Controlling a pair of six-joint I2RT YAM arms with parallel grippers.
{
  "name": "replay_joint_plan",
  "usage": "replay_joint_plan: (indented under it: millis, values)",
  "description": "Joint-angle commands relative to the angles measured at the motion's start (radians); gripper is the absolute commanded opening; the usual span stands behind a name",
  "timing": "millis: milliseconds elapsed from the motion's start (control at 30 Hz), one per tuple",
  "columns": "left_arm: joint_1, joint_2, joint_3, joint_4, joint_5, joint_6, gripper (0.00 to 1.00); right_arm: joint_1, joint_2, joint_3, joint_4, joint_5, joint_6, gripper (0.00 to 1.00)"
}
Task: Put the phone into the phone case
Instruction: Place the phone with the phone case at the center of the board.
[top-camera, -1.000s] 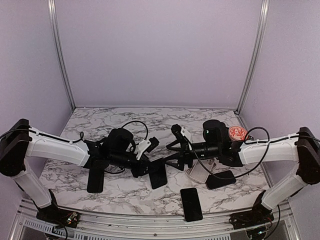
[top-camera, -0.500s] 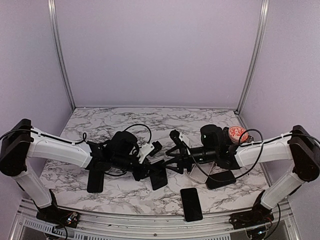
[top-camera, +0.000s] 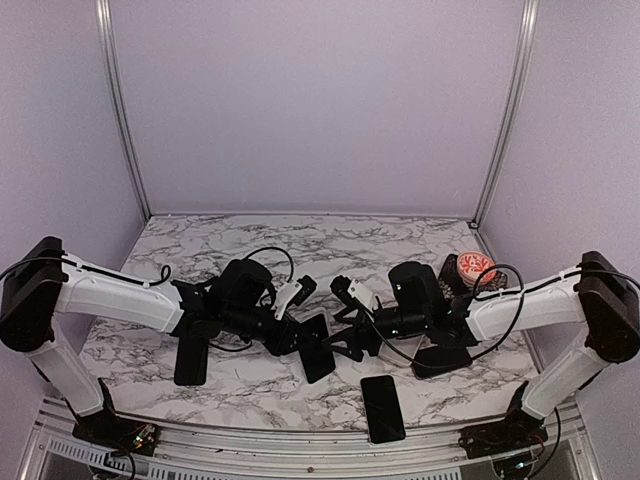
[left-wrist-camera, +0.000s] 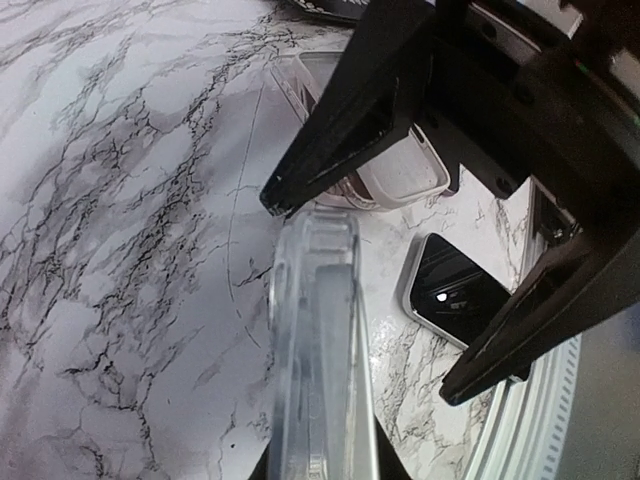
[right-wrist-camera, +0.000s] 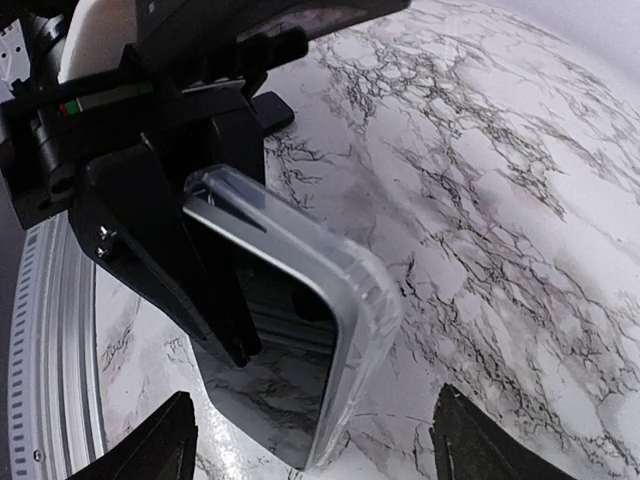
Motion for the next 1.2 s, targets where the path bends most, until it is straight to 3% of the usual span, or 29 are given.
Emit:
replay_joint_plan:
  millis: [0, 267, 533, 700, 933, 1167]
  values:
    - [0.055, 0.023, 0.013, 0.108, 0.164, -0.272, 0.02, 0.069, -0.048, 0.036, -0.082, 0.183, 0.094, 0.81]
    - [0.087, 0.068, -0.011, 0.205, 0.343, -0.418, 0.03, 0.135, -0.118, 0.049, -0.22, 0.322, 0.225, 0.83]
    - [0.13, 0.211, -0.061, 0.3, 0.39, -0.566, 0.12, 0.199, -0.114, 0.098, -0.36, 0.476, 0.321, 0.83]
    - [0.163, 0.235, -0.074, 0.274, 0.291, -0.553, 0.33, 0.203, -0.07, 0.116, -0.393, 0.525, 0.362, 0.84]
    - [0.173, 0.258, -0.037, 0.105, 0.109, -0.462, 0.54, 0.225, 0.035, 0.172, -0.43, 0.56, 0.41, 0.86]
    - [0.172, 0.187, 0.061, -0.207, -0.181, -0.336, 0.74, 0.247, 0.076, 0.235, -0.502, 0.564, 0.414, 0.86]
